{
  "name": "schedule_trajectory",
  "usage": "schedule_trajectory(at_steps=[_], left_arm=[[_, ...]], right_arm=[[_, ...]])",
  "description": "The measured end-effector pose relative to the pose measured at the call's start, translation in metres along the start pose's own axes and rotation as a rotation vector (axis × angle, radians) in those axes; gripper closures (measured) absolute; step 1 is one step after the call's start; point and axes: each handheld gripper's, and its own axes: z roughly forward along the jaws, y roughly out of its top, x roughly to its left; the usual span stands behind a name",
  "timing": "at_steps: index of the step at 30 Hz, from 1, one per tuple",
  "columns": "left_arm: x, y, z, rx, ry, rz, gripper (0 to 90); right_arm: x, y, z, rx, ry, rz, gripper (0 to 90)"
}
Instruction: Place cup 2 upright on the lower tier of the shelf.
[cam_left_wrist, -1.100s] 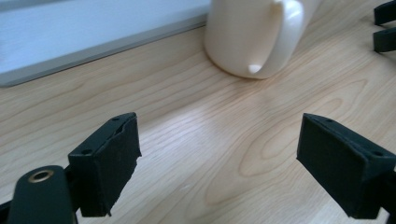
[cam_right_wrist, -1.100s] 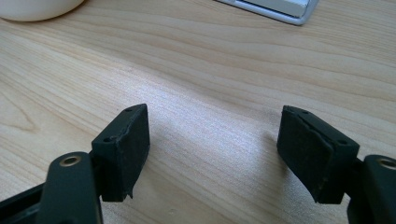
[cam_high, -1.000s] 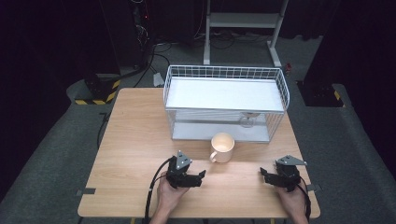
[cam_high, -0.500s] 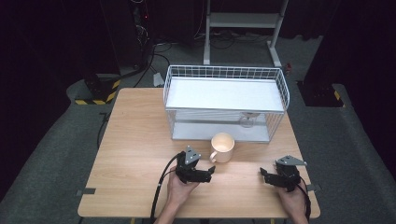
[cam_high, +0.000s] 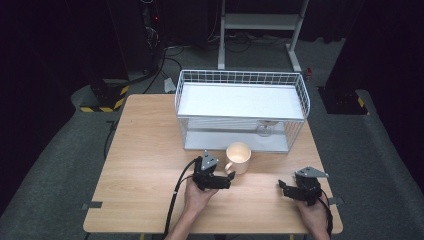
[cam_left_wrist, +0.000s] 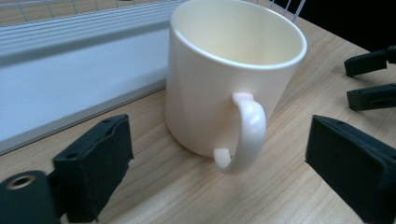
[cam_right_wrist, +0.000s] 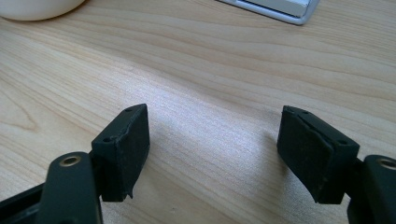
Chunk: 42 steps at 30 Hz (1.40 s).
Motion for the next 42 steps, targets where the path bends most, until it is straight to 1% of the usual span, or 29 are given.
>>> schedule_trajectory(at_steps=[2,3,5,6,8,9,10,12,14,15,16,17,19,20,23,25,30,32,37,40,42], left_arm=[[0.0,0.005,0.001,0.022,0.001,0.014,8.5],[0.0,0.007,0.001,0.015,0.007,0.016,8.6],[0.0,0.01,0.002,0.02,0.017,0.018,10.1],[0.001,0.012,0.003,0.031,0.009,0.005,10.9],[0.001,0.013,0.005,0.039,-0.022,-0.004,15.2],[0.001,0.015,0.006,0.045,-0.018,0.007,15.3],[0.0,0.016,0.007,0.04,0.005,0.026,15.0],[-0.001,0.017,0.009,0.023,0.036,0.032,14.9],[-0.001,0.018,0.01,0.014,0.033,0.033,16.8],[-0.001,0.019,0.011,0.024,0.034,0.043,16.8],[-0.002,0.021,0.013,0.04,0.038,0.062,16.2],[-0.004,0.022,0.015,0.05,0.039,0.066,15.5],[-0.005,0.024,0.018,0.054,0.031,0.073,14.1],[-0.006,0.025,0.019,0.054,0.029,0.069,13.2],[-0.006,0.026,0.023,0.044,0.007,0.042,10.8],[-0.006,0.027,0.025,0.047,0.012,0.041,9.5],[-0.005,0.026,0.033,0.057,0.003,0.025,6.1],[-0.007,0.027,0.034,0.055,0.008,0.036,6.1],[-0.009,0.027,0.039,0.056,0.021,0.041,4.3],[-0.01,0.027,0.042,0.066,0.031,0.057,3.6],[-0.01,0.028,0.044,0.062,0.031,0.053,3.8]], right_arm=[[0.0,0.0,0.0,0.0,0.0,0.0,25.7],[0.0,0.0,0.0,0.0,0.0,0.0,25.7],[0.0,0.0,0.0,0.0,0.0,0.0,25.6],[0.0,0.0,0.0,0.0,0.0,0.001,25.6],[0.0,0.0,0.0,0.0,0.0,0.002,25.5],[0.0,0.0,0.0,0.0,0.0,0.001,25.5],[0.0,0.0,0.0,0.001,0.001,0.002,25.5],[0.0,0.0,0.0,0.0,0.0,0.001,25.5],[0.0,0.0,0.0,0.0,0.0,0.002,25.4],[0.0,0.0,0.0,0.001,0.0,0.002,25.4],[0.0,0.0,0.0,0.001,0.0,0.003,25.4],[0.0,0.0,0.0,0.001,0.0,0.002,25.4],[0.0,0.0,0.0,0.001,-0.001,0.002,25.3],[0.0,0.0,0.0,0.001,0.0,0.003,25.3],[0.0,0.0,0.0,0.0,0.0,0.001,25.3],[0.0,0.0,0.0,0.0,0.0,0.002,25.3],[0.0,0.0,0.0,0.0,0.0,0.001,25.3],[0.0,0.0,0.0,0.0,0.0,0.002,25.3],[0.0,0.0,0.0,0.0,0.0,0.001,25.3],[0.0,0.0,0.0,0.0,0.0,0.001,25.3],[0.0,0.0,0.0,0.001,0.0,0.002,25.3]])
